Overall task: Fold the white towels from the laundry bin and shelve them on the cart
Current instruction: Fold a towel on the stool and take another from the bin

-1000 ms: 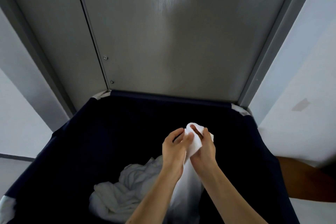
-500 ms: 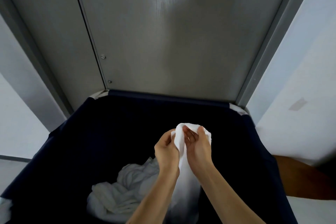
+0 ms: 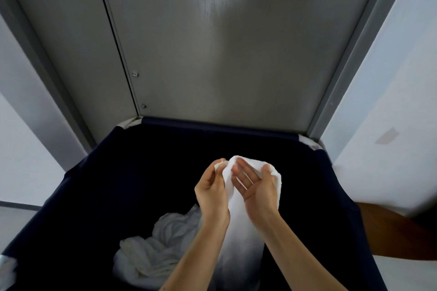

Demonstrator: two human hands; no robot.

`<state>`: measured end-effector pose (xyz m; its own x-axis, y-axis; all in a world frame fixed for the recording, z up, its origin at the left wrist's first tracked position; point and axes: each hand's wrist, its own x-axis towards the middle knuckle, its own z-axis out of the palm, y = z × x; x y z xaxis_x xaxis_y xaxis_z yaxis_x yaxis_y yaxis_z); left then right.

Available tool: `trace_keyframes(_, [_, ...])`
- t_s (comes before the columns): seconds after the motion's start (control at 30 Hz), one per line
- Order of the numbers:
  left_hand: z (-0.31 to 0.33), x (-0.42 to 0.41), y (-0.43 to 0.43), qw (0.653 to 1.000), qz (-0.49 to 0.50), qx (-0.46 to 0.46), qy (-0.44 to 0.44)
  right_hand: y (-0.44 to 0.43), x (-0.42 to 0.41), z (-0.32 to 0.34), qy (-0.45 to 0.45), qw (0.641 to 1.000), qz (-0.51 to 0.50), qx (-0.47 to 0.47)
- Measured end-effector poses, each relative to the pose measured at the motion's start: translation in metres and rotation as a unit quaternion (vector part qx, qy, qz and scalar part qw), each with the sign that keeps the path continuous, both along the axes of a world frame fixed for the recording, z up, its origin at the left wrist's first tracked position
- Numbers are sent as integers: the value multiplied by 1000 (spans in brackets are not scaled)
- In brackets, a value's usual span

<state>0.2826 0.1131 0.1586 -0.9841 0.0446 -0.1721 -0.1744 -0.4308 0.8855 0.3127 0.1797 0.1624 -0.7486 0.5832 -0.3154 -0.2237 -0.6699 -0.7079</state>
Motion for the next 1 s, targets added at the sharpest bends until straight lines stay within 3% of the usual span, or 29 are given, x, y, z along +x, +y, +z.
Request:
trace_keyframes(0.3, [-11,6,3,991,-72,-70,84,-5,1,7,1,1000,17,-16])
trace_keyframes(0.37, [-14,6,3,991,-72,-78,80,-8,2,11,7,999,24,-20])
trace_keyframes(0.5, [-11,-2,0,999,-47,1,19,-10,0,7,24,999,34,-32])
trace_keyframes(0.57, [-10,-6,-1,999,-35,3,-8,-3,-2,2,-6,999,25,-29])
trace_keyframes(0.63, [-9,-11,-6,999,-20,-32,6,6,-3,-3,-142,988,28,53])
trace_keyframes(0.7, [-5,-18,-13,996,-33,-64,45,15,-2,-8,-256,951,19,174])
trace_keyframes(0.73, [-2,-21,-16,993,-53,-78,69,20,-1,-11,-259,938,-4,230])
trace_keyframes(0.8, [4,-25,-18,980,-99,-116,124,25,3,-11,-180,928,-32,323])
trace_keyframes(0.9, [9,-27,-15,959,-155,-155,181,26,4,-4,-73,879,128,453])
trace_keyframes(0.97, [9,-26,-14,952,-166,-161,201,22,2,1,-85,831,211,507])
trace_keyframes(1.0, [8,-26,-14,951,-164,-164,206,21,2,1,-103,819,206,525])
